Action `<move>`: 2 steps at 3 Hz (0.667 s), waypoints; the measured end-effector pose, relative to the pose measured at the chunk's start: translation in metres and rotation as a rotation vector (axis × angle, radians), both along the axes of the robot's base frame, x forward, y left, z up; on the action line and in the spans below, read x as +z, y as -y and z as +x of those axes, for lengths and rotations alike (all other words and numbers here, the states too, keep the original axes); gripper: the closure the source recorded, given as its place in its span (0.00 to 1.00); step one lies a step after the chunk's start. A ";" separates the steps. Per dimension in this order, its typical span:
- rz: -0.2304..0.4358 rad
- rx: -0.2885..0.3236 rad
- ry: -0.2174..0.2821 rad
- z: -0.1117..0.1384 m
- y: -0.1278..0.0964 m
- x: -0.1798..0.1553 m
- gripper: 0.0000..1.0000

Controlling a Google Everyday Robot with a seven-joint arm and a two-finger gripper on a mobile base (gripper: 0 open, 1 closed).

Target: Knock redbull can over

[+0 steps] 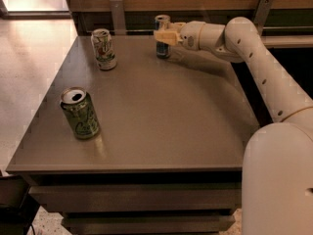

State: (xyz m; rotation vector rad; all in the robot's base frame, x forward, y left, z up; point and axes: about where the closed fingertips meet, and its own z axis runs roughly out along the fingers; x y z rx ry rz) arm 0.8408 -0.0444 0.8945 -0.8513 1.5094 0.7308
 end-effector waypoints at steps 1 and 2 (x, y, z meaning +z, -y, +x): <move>-0.053 -0.022 -0.012 -0.006 0.008 0.010 1.00; -0.111 -0.040 -0.026 -0.013 0.016 0.021 1.00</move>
Offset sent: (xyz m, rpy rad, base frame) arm -0.0220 -0.0349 0.0384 -0.1852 0.0400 -0.0747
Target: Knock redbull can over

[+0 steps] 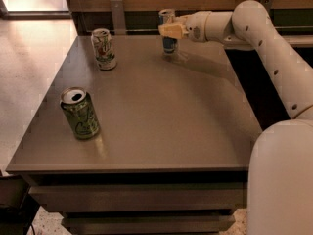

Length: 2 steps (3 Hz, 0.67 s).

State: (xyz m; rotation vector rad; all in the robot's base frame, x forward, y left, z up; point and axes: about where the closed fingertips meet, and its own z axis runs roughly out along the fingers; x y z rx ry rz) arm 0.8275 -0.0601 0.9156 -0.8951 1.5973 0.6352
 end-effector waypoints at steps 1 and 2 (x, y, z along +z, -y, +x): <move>-0.067 -0.029 -0.026 -0.008 0.010 0.009 1.00; -0.168 -0.057 -0.072 -0.015 0.014 0.015 1.00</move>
Offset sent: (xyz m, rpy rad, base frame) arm -0.0220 -0.0334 0.0278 -0.3040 0.1327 -0.1132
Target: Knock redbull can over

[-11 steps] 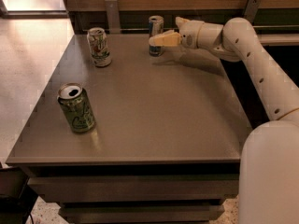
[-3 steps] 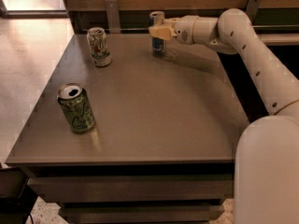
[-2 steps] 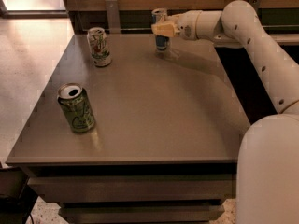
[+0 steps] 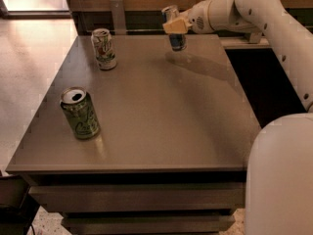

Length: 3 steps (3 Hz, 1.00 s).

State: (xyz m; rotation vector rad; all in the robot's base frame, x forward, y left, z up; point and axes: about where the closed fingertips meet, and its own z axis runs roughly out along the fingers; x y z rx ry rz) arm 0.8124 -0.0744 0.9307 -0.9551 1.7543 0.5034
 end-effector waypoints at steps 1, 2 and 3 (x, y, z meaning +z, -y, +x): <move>-0.109 -0.034 -0.061 -0.001 0.005 -0.005 1.00; -0.201 -0.059 -0.118 -0.002 0.012 -0.014 1.00; -0.278 -0.073 -0.168 -0.006 0.016 -0.025 1.00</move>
Offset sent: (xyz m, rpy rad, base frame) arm -0.0034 -0.0272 -0.0154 -0.3176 0.1827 -0.0991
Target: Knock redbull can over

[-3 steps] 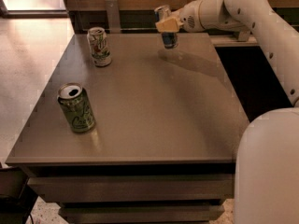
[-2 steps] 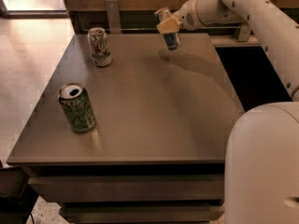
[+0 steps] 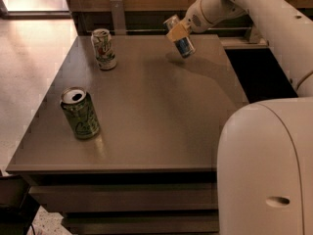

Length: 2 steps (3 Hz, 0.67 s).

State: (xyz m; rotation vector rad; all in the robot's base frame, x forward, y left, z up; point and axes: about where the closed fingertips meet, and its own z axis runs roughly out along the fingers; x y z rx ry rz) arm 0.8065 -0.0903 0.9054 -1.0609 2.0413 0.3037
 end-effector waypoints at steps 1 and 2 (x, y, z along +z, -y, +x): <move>-0.085 -0.005 -0.057 -0.005 0.003 -0.013 1.00; -0.134 0.017 -0.113 -0.007 -0.002 -0.031 1.00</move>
Offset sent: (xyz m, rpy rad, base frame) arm -0.0060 0.0003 -0.0420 -0.1898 0.1733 0.0382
